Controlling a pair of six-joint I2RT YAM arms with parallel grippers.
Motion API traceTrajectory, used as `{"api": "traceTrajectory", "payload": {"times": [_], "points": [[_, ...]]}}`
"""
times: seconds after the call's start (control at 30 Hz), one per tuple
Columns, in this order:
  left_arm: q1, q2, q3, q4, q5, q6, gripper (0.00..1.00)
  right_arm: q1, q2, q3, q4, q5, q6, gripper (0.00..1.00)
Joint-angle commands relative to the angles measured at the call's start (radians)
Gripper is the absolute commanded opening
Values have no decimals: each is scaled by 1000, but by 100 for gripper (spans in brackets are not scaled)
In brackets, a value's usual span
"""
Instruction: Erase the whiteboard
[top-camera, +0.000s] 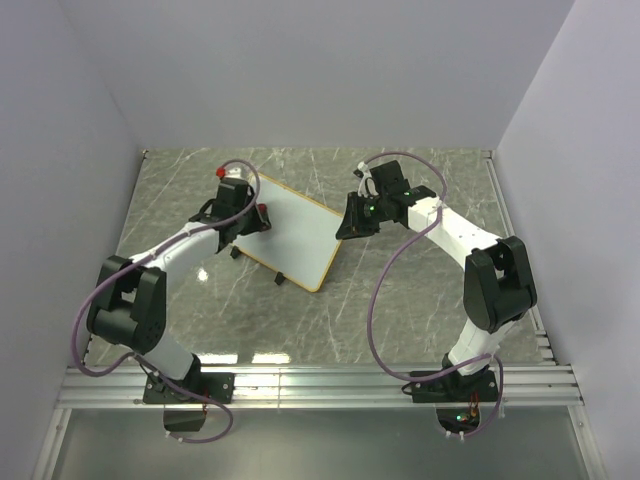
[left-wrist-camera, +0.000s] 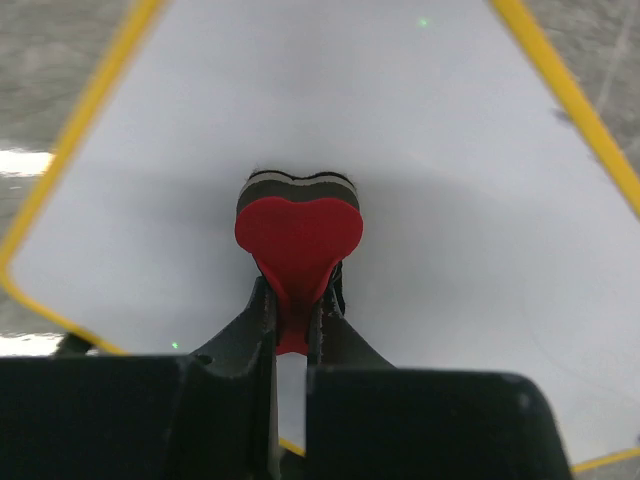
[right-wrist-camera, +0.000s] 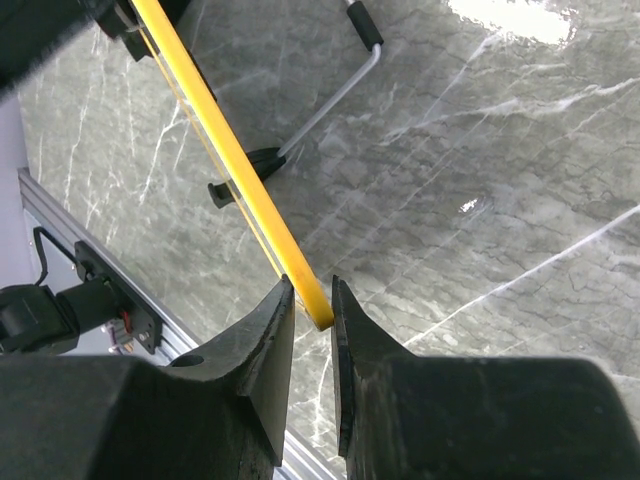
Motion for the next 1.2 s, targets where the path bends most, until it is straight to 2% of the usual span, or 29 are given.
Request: {"api": "traceTrajectory", "payload": {"times": [0.0, 0.17, 0.43, 0.67, 0.87, 1.03, 1.17], "points": [[78, 15, 44, -54, 1, 14, 0, 13, -3, -4, 0, 62, -58, 0], [142, 15, 52, -67, 9, 37, 0, 13, -22, -22, -8, 69, -68, 0], [141, -46, 44, -65, 61, 20, 0, 13, -28, -28, -2, 65, -71, 0], [110, -34, 108, -58, 190, 26, 0, 13, -16, -20, 17, 50, -61, 0], [40, 58, 245, -102, 172, 31, 0, 13, -22, -24, 20, 45, -59, 0], [38, 112, 268, -142, 126, 25, 0, 13, -45, -36, 12, 53, -67, 0], [41, 109, 227, -145, 81, 31, 0, 13, -65, -53, 9, 59, -75, 0]]}}
